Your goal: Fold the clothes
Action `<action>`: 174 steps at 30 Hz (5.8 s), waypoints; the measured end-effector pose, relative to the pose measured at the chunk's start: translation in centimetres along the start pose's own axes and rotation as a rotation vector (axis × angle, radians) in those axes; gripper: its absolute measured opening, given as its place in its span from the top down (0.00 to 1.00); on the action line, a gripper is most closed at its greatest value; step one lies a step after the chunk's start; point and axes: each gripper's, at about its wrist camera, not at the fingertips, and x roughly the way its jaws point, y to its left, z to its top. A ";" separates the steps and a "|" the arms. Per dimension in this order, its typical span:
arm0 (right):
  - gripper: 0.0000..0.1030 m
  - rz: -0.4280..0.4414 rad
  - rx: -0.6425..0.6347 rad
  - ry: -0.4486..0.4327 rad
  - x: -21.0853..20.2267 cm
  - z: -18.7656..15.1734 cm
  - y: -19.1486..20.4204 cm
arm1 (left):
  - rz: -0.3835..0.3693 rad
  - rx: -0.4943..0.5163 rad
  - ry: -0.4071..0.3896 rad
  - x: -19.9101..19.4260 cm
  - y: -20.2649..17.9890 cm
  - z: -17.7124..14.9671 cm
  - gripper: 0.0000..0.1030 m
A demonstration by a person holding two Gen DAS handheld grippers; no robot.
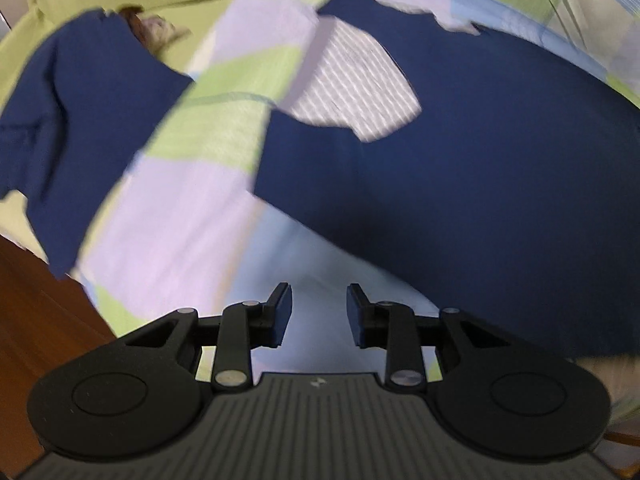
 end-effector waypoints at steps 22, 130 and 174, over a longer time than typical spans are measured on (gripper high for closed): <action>0.36 -0.030 0.015 -0.105 -2.0 5.1 2.6 | -0.123 0.390 -0.158 -0.5 -11.3 10.1 0.53; 0.99 0.289 0.224 -0.440 16.4 34.2 -16.8 | -0.571 0.182 -0.224 13.8 -14.0 34.5 1.00; 0.30 0.498 -0.094 -0.017 12.5 30.9 18.4 | -0.225 0.329 -0.172 11.6 1.6 30.3 0.47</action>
